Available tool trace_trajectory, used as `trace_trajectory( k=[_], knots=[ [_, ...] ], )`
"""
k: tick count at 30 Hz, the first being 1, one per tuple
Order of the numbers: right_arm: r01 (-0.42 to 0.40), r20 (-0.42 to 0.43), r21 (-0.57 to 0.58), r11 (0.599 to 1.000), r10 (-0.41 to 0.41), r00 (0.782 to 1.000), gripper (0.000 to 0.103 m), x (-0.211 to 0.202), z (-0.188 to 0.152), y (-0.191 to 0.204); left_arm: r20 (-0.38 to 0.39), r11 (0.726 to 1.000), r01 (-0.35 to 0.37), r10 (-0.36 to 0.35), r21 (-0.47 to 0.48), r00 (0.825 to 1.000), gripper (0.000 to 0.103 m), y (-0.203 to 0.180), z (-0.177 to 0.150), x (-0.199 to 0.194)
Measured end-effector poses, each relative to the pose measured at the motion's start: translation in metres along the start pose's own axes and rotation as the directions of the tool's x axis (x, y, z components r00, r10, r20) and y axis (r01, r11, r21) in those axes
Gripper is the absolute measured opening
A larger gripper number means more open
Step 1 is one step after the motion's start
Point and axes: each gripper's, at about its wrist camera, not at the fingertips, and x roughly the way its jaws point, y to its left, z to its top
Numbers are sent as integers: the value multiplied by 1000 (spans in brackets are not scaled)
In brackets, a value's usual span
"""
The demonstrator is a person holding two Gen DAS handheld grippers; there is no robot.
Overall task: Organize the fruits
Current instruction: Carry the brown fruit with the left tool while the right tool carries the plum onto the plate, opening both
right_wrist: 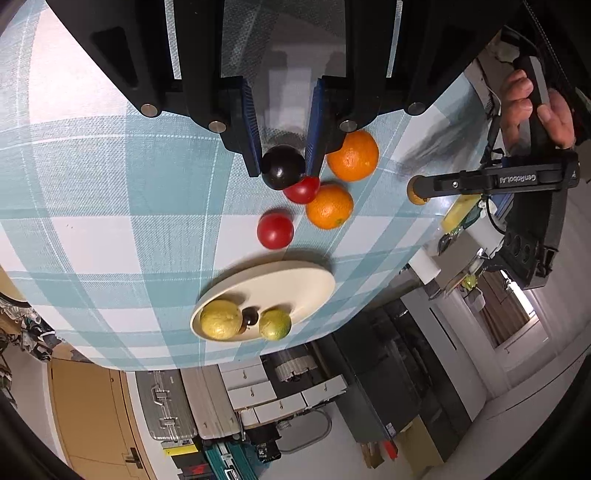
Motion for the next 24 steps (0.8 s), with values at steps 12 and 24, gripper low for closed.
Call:
trace_trajectory(
  k=[12,24],
  knots=[
    [-28,69,-36,999,31,997,24,-2,46,-3,48,999,-30,28,34,998,23,-7,70,12],
    [-76,59,-51,996,79,995,24,36,107,0,30,999,-35,35,8,999,23,2,129,50]
  ],
)
